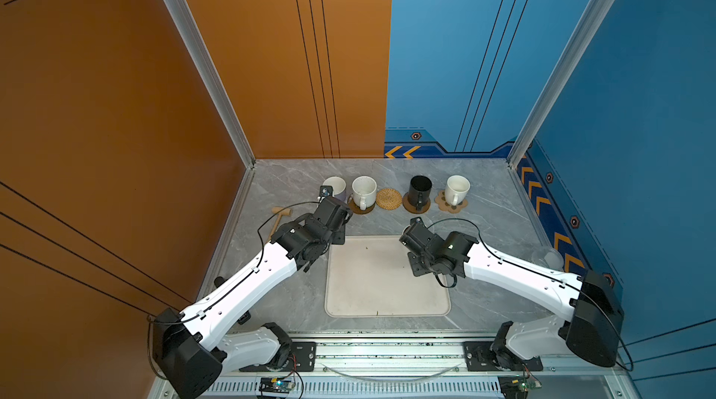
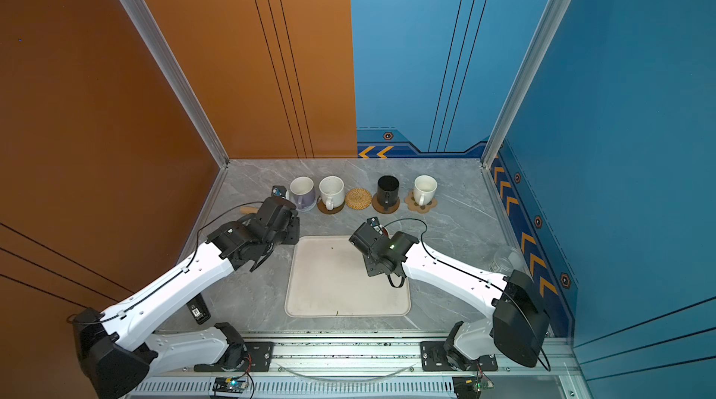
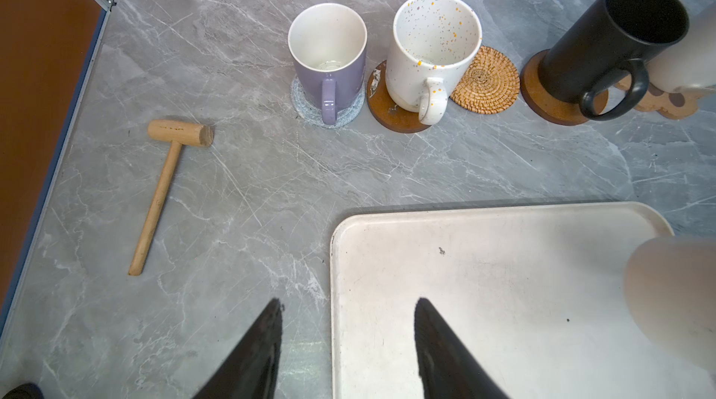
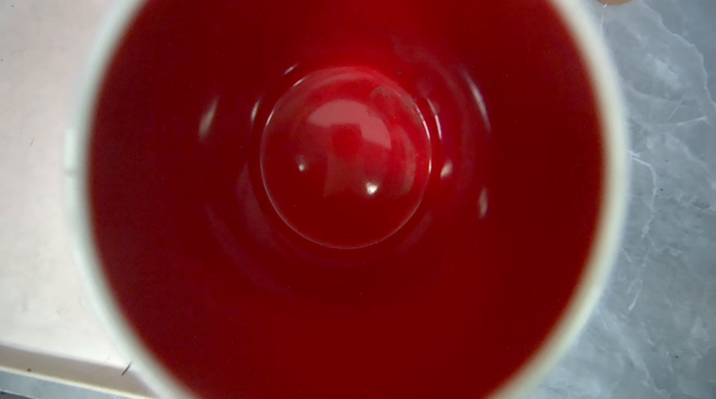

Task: Place cups on coasters
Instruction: Pick up the cup from the tray, then place the cup on the coaster.

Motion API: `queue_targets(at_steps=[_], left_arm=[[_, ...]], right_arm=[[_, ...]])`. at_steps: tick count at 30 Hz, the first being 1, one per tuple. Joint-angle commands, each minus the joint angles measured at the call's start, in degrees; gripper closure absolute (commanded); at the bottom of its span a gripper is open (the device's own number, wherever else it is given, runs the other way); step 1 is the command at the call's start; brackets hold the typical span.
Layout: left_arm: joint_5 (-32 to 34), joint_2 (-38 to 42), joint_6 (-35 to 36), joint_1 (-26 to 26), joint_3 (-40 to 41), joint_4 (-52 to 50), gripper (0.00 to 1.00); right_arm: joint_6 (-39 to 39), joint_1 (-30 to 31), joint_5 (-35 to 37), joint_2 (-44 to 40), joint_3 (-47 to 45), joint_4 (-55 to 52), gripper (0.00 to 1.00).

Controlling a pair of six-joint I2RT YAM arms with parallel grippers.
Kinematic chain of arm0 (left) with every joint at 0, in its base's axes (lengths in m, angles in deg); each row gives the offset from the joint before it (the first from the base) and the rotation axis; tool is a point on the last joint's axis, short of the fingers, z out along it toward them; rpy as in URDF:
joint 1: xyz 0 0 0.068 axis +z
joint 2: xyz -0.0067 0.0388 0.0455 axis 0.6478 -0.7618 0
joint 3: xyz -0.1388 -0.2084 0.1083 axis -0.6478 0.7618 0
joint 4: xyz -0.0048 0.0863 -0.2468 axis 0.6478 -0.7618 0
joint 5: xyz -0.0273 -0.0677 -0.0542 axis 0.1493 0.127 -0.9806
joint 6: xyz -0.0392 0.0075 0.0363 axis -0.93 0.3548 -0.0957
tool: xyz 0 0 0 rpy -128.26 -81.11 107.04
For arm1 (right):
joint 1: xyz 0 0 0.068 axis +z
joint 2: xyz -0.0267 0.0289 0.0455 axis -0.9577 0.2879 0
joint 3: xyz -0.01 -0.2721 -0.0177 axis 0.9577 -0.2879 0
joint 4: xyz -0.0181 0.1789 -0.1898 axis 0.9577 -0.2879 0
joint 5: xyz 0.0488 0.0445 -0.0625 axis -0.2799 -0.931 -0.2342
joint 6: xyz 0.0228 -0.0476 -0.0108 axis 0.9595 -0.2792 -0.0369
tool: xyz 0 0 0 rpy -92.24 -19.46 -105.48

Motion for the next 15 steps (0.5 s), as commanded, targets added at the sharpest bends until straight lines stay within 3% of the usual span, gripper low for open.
queue_targets(at_steps=[1,15], left_arm=[[-1.08,0.57,1.09,1.02,0.55,0.12,0.44],[-4.81,-1.05,1.64,3.43,0.58,3.18,0.44]], right_arm=[[-4.27,-2.0,-0.56,2.43,4.22,3.84,1.0],[-8.06,-9.42,-5.42,20.27,21.13,6.49,1.0]])
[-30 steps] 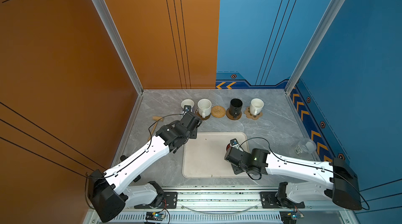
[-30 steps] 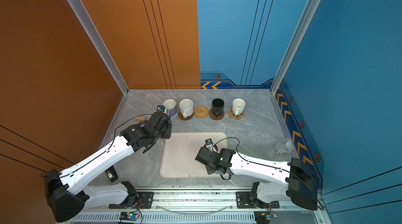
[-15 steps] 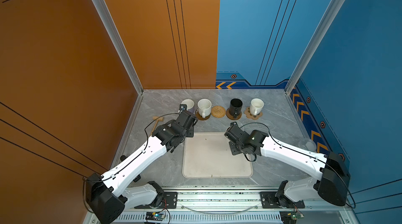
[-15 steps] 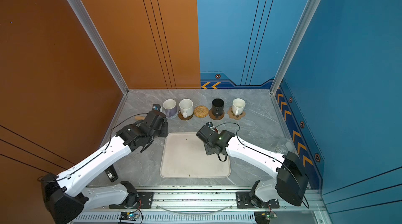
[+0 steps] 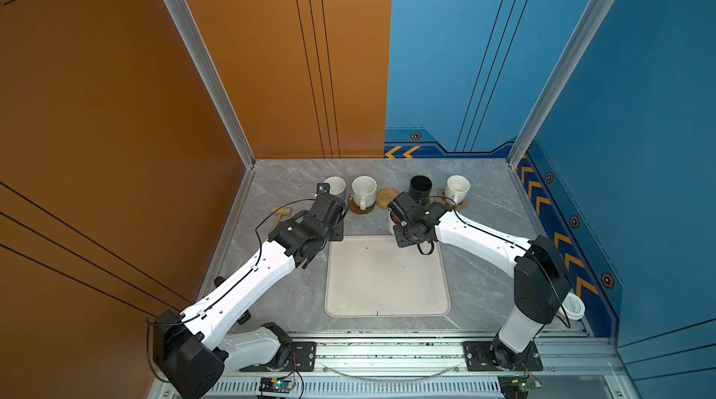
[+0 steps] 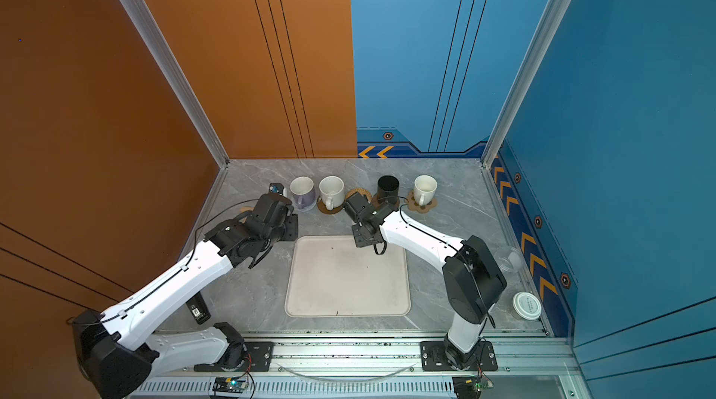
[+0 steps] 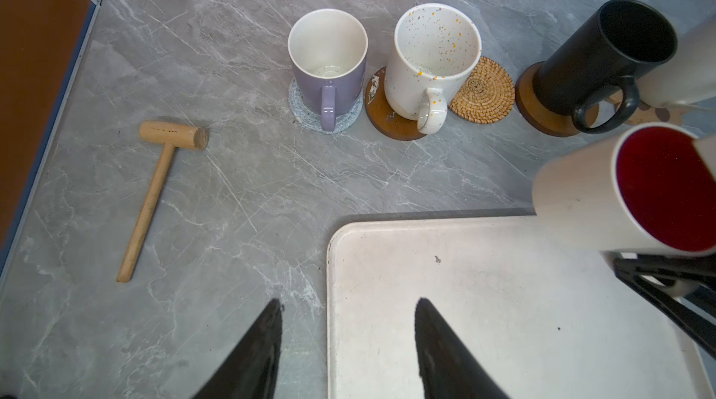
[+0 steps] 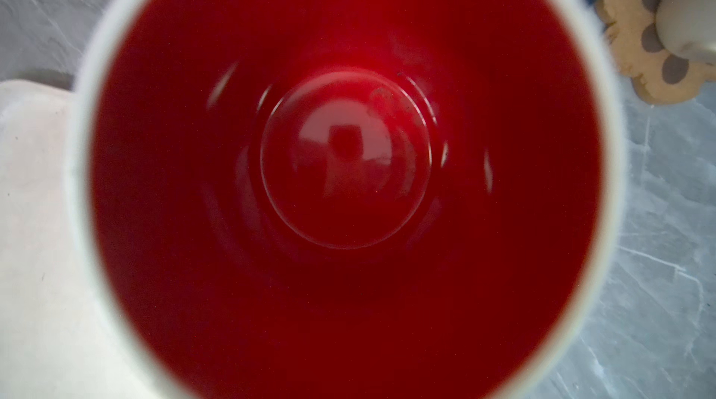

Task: Place cups on coasters
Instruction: Place the cup on the coaster.

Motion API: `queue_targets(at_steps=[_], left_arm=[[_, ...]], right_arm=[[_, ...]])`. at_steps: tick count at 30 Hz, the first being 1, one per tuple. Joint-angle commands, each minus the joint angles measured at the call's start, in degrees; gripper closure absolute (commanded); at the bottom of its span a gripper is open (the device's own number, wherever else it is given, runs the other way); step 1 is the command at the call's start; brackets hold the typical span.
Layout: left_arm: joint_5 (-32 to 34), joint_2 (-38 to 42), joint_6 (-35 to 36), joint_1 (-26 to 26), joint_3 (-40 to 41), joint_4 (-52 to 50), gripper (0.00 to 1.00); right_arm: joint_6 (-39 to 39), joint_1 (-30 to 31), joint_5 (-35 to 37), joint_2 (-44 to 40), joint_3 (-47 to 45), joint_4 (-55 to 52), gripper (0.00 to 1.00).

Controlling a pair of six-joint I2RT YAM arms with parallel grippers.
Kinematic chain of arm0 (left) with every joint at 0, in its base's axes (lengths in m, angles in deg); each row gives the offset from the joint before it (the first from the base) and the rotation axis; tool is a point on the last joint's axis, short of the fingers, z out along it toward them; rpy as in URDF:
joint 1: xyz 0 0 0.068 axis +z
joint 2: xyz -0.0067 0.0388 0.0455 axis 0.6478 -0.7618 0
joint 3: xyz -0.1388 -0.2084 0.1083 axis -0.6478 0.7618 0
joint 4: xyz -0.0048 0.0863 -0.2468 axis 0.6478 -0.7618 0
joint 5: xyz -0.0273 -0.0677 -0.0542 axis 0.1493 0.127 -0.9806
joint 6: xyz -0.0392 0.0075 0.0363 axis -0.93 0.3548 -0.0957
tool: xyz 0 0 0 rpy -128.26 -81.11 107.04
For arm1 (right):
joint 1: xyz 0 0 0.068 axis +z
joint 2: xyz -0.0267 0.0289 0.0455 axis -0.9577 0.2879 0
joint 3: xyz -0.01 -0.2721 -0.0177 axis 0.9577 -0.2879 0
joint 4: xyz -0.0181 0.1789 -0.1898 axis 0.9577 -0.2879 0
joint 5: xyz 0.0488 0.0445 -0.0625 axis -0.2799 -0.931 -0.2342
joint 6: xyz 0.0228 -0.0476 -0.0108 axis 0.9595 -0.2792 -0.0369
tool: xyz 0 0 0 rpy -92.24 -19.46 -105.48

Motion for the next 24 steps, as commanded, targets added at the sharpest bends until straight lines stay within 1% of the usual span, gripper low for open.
queue_targets(at_steps=[1,2,3,5,12,24], left_arm=[[-2.07,-0.71,1.15,0.86,0.6,1.37,0.44],[-2.18,-0.65,1.28,1.07,0.64,1.64,0.44],[-2.28,-0.64,1.39,1.17,0.7,1.79,0.44],[-2.44,-0.55,1.47,1.44,1.14,2.41,0.44],[-3.69,-0.46,1.59,2.43,1.97,4.05,0.44],[-4.68,-0.99,1.71,3.9,2.18,4.52,0.44]], right_arm=[[-1.68,-1.25,-0.61,2.38,5.11,2.96,1.0],[-1.68,-1.31,-0.79,3.43,6.27,2.89,1.0],[-1.77,-3.1,-0.84,4.14,7.0,2.89,1.0],[-1.99,-4.13,-0.84,5.86,8.84,2.89,1.0],[-2.82,-6.6,-1.73,10.49,13.93,2.8,1.0],[-3.1,-8.35,-3.67,16.9,20.32,2.57,1.0]])
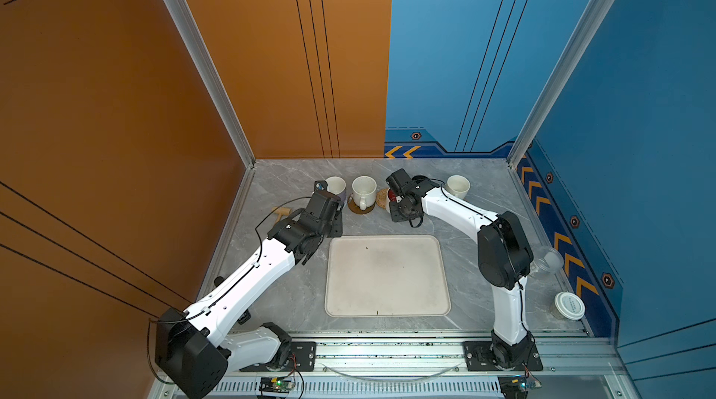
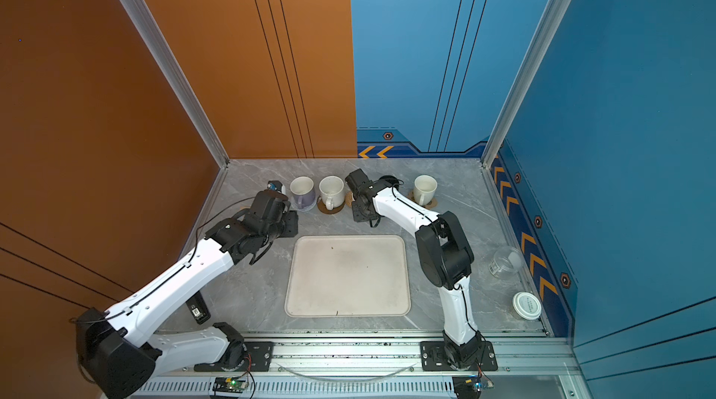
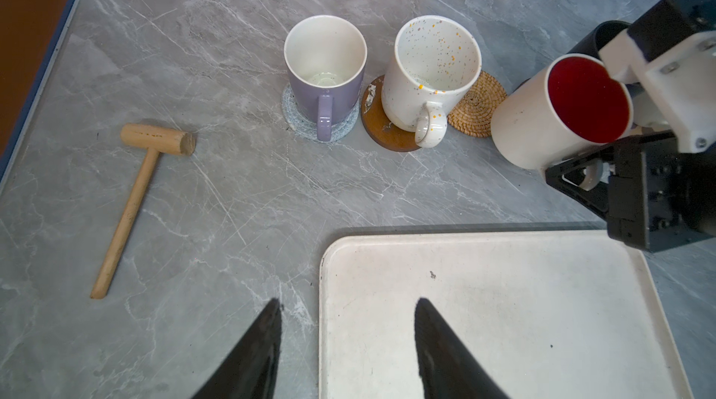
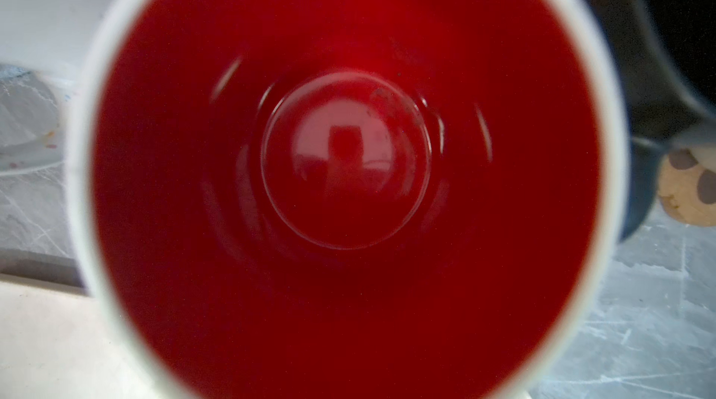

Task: Place cups on coasters
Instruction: Place the cup on the coaster.

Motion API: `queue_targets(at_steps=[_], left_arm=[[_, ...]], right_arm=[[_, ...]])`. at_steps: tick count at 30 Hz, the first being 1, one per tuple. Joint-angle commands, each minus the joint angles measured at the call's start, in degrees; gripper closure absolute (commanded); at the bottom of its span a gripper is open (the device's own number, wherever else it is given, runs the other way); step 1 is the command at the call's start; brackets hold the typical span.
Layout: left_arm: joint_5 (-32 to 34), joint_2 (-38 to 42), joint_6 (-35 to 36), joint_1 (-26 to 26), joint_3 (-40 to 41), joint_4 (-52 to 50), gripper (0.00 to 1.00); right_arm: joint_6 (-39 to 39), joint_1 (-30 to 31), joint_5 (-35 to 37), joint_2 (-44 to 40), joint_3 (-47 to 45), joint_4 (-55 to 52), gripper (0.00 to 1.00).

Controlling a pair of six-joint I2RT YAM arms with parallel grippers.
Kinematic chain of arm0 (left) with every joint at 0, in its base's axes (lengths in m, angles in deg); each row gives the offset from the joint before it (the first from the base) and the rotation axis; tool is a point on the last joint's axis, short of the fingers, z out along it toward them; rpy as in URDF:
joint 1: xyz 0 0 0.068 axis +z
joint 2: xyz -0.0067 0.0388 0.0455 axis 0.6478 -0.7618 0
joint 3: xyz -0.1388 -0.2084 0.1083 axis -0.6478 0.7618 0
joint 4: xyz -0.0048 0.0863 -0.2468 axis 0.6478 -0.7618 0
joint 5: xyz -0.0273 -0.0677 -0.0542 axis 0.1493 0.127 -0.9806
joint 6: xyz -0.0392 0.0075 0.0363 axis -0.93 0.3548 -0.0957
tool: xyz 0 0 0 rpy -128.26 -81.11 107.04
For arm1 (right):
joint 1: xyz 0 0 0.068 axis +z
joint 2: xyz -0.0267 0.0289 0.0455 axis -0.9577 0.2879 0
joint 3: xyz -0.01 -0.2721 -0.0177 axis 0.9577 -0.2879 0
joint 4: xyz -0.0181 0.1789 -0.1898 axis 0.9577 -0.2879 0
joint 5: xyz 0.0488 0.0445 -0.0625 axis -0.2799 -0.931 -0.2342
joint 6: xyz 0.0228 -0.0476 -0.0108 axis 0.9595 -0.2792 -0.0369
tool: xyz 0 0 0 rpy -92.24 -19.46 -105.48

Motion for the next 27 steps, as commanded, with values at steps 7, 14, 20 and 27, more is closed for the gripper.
queue_targets(at_steps=[7,14,20,27], left_arm=[[-1.63,-0.86,0.3,0.9,1.13,0.76,0.44],[-1.62,-1.1,0.57,1.43,1.23,0.93,0.44],[-1.76,-1.43,0.53,1.75,1.22,0.97,0.44],[-2.13,-1.88,0.56,2.04,1.22,1.01,0.44]], right_arm=[[-0.16,-1.15,-0.55,4.64,8.38,1.5,1.0],[-0.5,-1.83,-0.66,8.07,12.94,-0.01,1.0],[-0.55,-2.1,-0.26,10.01,14.47,-0.35,1.0],[-0.95,-2.49,0.67,11.93,16.71,-0.95,1.0]])
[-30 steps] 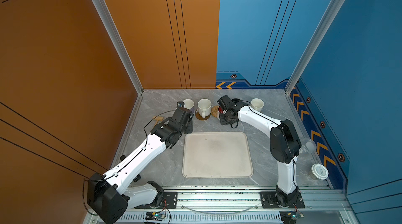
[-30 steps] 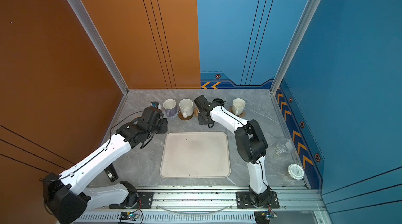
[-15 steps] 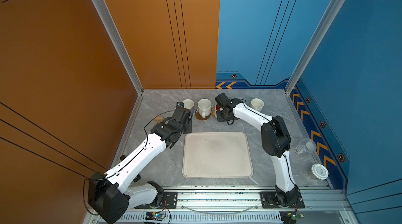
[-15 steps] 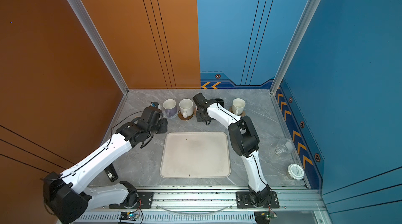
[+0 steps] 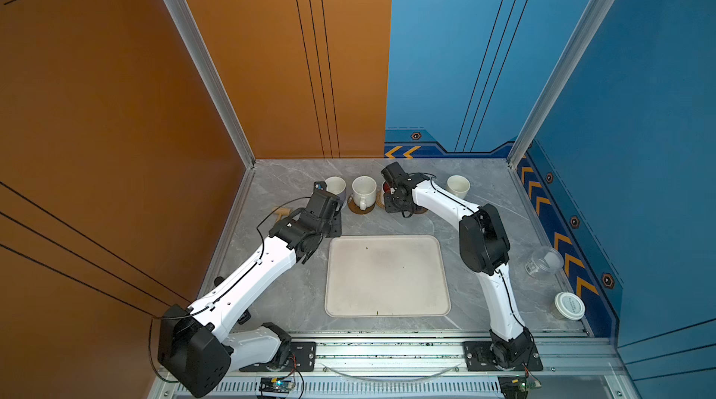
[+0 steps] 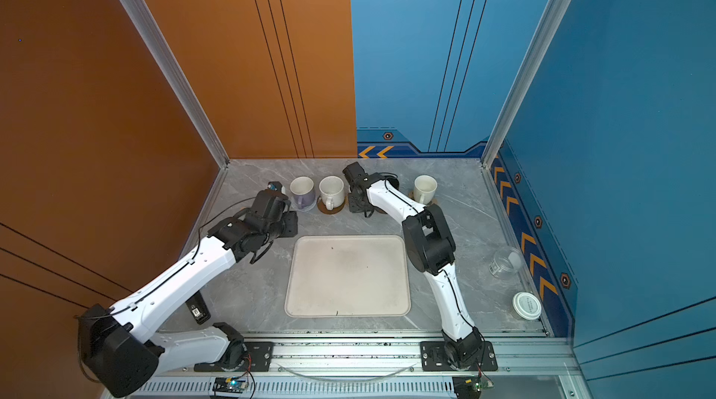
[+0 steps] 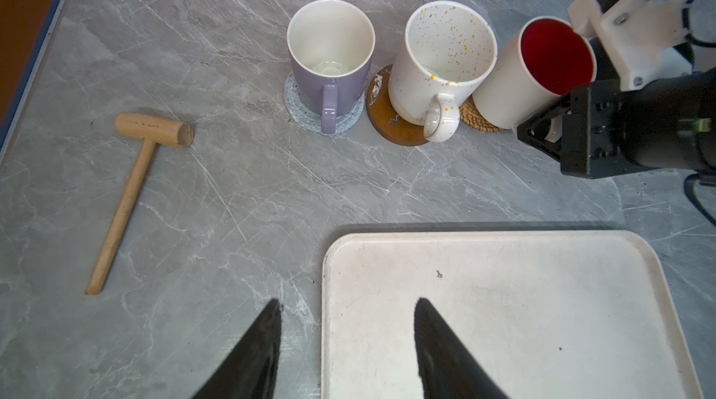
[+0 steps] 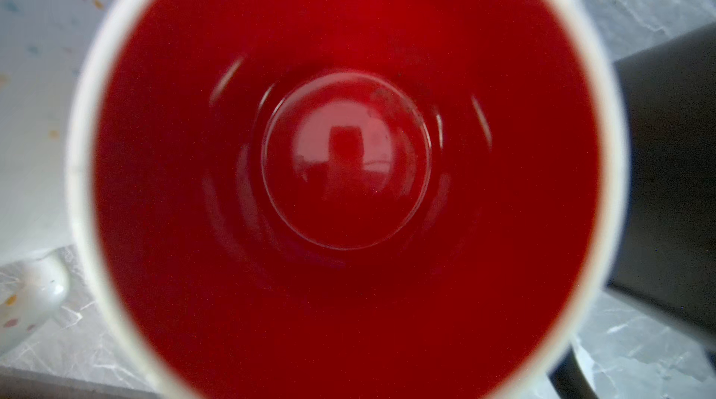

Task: Place cups on coasters
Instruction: Place the cup on the coaster.

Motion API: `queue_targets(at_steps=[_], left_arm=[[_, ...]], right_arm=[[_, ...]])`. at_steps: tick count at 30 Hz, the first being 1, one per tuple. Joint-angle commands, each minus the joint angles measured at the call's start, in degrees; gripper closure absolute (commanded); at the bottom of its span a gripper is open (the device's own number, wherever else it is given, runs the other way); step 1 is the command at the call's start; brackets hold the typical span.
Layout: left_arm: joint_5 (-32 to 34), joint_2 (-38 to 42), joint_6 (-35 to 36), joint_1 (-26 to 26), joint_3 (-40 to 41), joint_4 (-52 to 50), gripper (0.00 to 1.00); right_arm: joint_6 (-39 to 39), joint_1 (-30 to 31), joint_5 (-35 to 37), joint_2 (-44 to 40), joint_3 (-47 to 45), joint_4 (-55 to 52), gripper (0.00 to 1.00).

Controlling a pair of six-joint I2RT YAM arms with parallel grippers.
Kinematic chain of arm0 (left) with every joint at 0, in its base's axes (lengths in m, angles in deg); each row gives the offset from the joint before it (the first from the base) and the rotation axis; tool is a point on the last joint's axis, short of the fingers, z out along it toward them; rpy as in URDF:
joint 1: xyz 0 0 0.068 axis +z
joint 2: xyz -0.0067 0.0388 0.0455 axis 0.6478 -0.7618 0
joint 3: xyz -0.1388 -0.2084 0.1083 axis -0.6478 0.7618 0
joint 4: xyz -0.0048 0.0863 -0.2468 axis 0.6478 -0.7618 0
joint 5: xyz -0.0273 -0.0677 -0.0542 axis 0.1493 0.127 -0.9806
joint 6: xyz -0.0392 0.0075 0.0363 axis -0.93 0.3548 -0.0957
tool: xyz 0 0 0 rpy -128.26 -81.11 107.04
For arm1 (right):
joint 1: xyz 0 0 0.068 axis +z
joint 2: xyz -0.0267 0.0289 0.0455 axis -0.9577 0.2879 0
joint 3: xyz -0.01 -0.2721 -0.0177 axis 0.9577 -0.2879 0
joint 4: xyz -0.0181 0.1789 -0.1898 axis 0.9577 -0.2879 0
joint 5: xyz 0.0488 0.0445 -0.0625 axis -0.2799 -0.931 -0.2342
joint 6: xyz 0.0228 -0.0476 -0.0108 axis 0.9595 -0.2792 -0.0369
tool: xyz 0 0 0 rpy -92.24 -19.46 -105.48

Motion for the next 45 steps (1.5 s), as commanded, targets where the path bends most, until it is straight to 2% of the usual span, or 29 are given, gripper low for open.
queue_targets(at_steps=[1,23,29,34,45], left_arm=[[-0.91,-0.62,0.52,0.72,0.59,0.56,0.44],[-1.18,-0.74,0.51,1.4,0.72,0.6,0.44],[-1.25,-0.74,0.63,1.44,0.72,0.58,0.44],[-1.26,-0.49,0.55,1.51,1.03,0.6,0.44],[-1.36,-0.02,0.5,1.75,1.42,0.56,0.44]], right_arm=[[-0.98,-0.72,1.36,0.09,3.1,-0.23,1.0],[-1.41,-1.27,1.62,4.49,8.48,-2.45,0.99],[-1.41,-1.36,1.6,4.88,8.74,-2.56,0.92],[-1.41,-1.36,1.38,5.03,8.92,-2.69,0.78],[-1.41,-1.36,1.35,4.97,8.92,-3.18,0.57]])
